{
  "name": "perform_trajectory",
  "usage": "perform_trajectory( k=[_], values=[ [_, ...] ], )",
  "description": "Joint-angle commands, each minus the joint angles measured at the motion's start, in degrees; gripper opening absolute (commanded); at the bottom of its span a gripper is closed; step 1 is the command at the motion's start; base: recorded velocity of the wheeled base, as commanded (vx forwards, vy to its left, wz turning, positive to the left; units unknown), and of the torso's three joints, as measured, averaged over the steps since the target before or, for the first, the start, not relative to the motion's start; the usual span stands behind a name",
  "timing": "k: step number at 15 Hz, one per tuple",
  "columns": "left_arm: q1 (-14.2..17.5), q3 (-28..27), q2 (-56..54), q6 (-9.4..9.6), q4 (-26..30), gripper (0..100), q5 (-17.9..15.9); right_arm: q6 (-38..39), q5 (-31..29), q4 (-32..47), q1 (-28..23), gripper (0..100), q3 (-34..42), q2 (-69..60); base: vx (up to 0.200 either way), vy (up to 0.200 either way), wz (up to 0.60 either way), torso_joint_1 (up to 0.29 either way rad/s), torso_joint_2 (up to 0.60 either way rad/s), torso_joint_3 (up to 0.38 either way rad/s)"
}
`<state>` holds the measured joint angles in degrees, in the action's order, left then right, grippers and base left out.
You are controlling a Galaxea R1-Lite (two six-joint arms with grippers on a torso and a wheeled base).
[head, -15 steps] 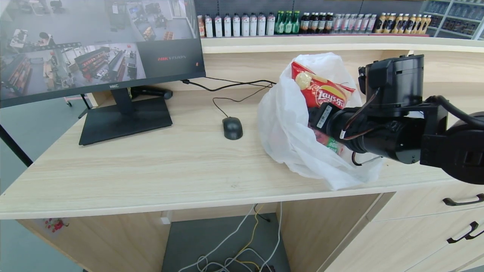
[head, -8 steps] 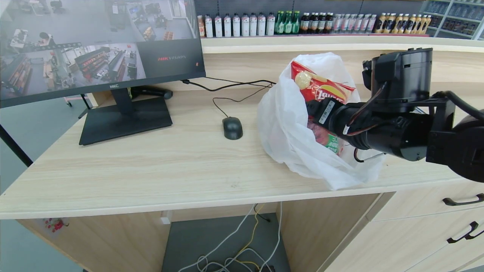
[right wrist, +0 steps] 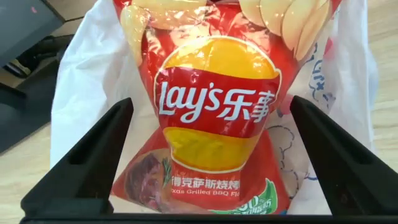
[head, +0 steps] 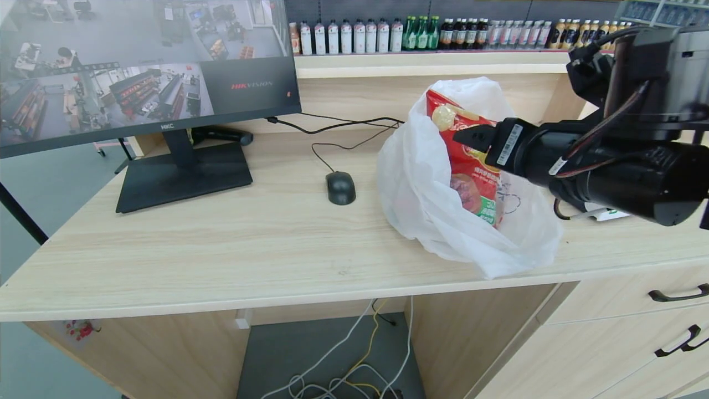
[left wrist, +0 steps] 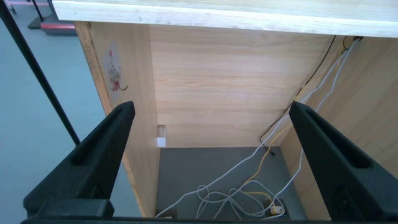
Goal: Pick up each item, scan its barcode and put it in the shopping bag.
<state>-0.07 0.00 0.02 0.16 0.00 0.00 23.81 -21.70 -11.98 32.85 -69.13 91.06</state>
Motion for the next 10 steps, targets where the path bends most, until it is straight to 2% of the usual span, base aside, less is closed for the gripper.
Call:
perform_trajectory(
  k=[1, 3, 5, 7, 10],
  values=[
    [0.0, 0.0, 0.0, 0.02, 0.0, 100, 0.1, -3.1, 0.2, 0.0, 0.0, 100, 1.5, -4.7, 0.000, 0.000, 0.00, 0.000, 0.00, 0.000],
    [0.0, 0.0, 0.0, 0.02, 0.0, 100, 0.1, -8.0, 0.6, -0.6, 0.1, 100, 4.7, -9.9, 0.000, 0.000, 0.00, 0.000, 0.00, 0.000],
    [0.1, 0.0, 0.0, 0.02, 0.0, 100, 0.1, -13.4, 0.7, -7.4, 2.5, 100, 11.3, -16.3, 0.000, 0.000, 0.00, 0.000, 0.00, 0.000],
    [0.1, 0.0, 0.0, 0.02, 0.0, 100, 0.1, -21.5, 0.9, -18.5, 2.4, 100, 27.6, -27.0, 0.000, 0.000, 0.00, 0.000, 0.00, 0.000],
    [0.1, 0.0, 0.0, 0.02, 0.0, 100, 0.1, -23.2, 1.0, -20.0, 2.4, 100, 43.5, -40.5, 0.000, 0.000, 0.00, 0.000, 0.00, 0.000]
  ],
)
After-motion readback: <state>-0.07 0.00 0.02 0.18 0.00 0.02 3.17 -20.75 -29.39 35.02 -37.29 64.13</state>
